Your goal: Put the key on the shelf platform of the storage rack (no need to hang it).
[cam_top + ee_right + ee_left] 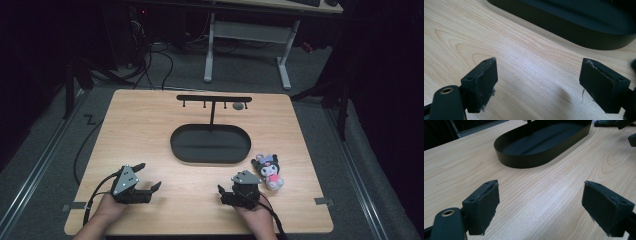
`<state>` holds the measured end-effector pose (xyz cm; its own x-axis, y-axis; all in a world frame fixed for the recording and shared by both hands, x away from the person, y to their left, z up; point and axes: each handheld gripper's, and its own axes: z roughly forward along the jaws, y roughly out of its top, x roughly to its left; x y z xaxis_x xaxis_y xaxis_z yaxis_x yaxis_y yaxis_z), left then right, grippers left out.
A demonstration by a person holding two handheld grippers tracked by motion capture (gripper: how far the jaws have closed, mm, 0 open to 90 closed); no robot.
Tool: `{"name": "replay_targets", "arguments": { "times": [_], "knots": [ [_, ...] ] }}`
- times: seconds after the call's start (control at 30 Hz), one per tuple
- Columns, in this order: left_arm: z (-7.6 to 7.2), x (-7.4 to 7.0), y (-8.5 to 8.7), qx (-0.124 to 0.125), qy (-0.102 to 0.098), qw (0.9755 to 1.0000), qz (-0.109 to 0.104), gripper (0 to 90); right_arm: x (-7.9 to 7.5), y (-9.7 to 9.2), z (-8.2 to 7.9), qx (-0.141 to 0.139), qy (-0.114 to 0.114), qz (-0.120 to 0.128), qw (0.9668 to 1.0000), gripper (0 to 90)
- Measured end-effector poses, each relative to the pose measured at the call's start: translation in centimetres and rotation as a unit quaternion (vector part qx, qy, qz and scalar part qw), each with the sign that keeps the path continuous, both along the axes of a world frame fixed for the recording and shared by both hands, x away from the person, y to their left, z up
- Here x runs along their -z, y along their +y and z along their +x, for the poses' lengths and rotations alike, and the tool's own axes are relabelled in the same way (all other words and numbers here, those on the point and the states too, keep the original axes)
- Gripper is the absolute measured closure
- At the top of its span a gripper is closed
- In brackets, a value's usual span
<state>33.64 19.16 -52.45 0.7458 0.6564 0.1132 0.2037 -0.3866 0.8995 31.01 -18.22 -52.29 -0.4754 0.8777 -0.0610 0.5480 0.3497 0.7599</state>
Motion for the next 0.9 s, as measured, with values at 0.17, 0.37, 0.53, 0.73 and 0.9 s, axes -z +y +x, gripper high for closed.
{"name": "replay_targets", "arguments": {
  "times": [0.17, 0.37, 0.53, 0.73, 0.9],
  "knots": [
    [0.00, 0.00, 0.00, 0.000, 0.000, 1.0000, 0.000, 15.4, -0.04, 0.00, 0.00, 0.003, -0.001, -0.001, 1.0000, 15.2],
    [0.00, 0.00, 0.00, 0.000, 0.000, 1.0000, 0.000, 15.4, -0.08, -0.16, 0.10, 0.006, 0.006, -0.001, 1.0000, 15.1],
    [0.00, 0.00, 0.00, 0.000, 0.000, 1.0000, -0.001, 15.4, -0.19, -0.39, 0.17, 0.011, 0.012, -0.001, 0.9999, 15.1],
    [0.00, 0.00, 0.00, 0.000, 0.000, 1.0000, 0.000, 15.4, -0.21, -0.62, 0.22, 0.015, 0.020, -0.003, 0.9997, 15.1],
    [0.01, 0.00, 0.00, 0.000, 0.000, 1.0000, 0.000, 15.4, -0.22, -0.76, 0.26, 0.016, 0.024, -0.006, 0.9996, 15.1]
  ]
}}
